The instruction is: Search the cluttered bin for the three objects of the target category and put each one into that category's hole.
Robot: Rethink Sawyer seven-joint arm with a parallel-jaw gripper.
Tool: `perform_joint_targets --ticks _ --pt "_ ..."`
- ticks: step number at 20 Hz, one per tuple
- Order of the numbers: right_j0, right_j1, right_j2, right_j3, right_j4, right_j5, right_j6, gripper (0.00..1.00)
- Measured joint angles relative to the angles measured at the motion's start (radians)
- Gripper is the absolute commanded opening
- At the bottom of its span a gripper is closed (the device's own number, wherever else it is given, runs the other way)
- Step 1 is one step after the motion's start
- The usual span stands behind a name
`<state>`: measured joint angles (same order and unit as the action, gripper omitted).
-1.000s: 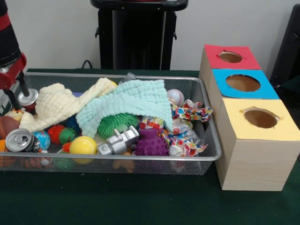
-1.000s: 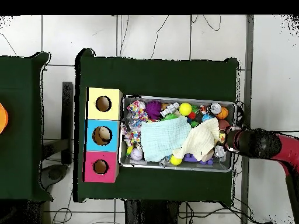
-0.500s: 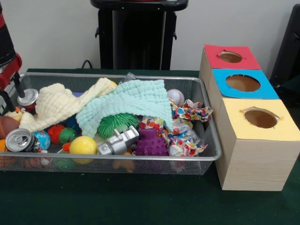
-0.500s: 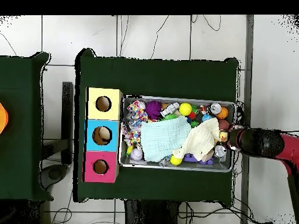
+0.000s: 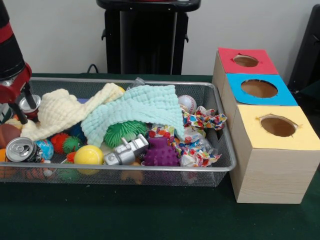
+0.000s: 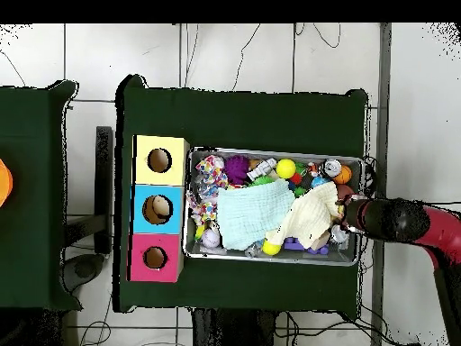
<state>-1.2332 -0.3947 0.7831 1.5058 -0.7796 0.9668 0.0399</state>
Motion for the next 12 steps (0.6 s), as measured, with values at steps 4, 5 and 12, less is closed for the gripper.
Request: perform_joint_targets --ticks 4,5,12 --pt "0.000 0.018 0.000 -0.002 -0.001 0.000 0.000 1.00" --pt "0.000 0.022 0.000 -0.004 -0.001 0.000 0.000 1.00" --pt "0.000 0.035 0.000 -0.024 -0.003 0.000 0.000 1.00"
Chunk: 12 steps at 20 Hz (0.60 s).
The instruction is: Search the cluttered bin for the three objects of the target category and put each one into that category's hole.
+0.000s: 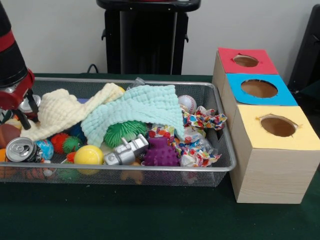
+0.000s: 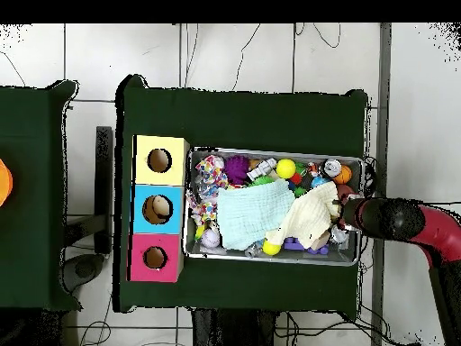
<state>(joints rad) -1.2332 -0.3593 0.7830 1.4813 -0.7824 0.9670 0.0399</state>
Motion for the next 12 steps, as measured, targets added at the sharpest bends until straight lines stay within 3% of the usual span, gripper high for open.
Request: perform_joint_targets --ticks 12 --pt "-0.006 0.000 0.000 -0.021 0.000 0.004 0.000 1.00"
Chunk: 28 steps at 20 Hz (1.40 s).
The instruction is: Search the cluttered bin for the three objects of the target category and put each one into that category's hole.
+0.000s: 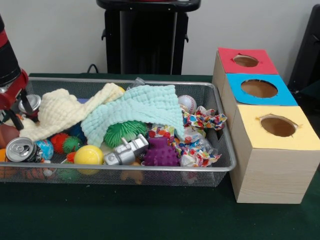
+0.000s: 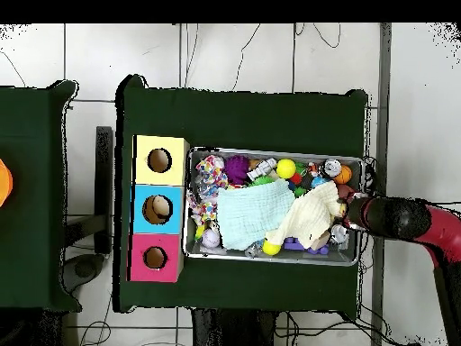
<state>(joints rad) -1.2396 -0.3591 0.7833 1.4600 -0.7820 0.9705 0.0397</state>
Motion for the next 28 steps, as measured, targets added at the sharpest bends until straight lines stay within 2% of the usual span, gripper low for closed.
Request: perform_joint_targets --ticks 21,28 --pt "-0.003 0.014 0.000 -0.013 0.001 0.009 -0.006 1.00" --pt "-0.005 0.019 0.001 -0.023 0.004 0.024 -0.038 1.00"
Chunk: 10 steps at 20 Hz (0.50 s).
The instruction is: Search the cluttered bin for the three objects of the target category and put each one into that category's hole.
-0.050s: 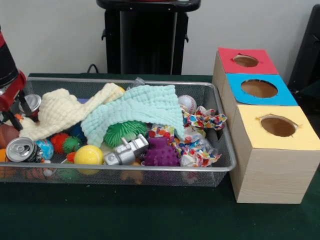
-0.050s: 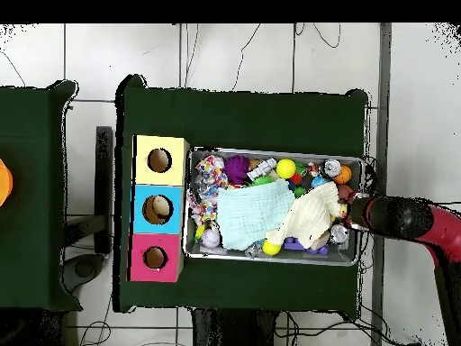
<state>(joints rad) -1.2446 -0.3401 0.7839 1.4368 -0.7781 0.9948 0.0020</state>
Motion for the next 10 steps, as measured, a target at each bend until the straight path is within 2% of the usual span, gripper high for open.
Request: perform_joint_targets --ticks 10 --pt "-0.001 0.001 0.000 -0.002 0.002 0.001 -0.046 1.00"
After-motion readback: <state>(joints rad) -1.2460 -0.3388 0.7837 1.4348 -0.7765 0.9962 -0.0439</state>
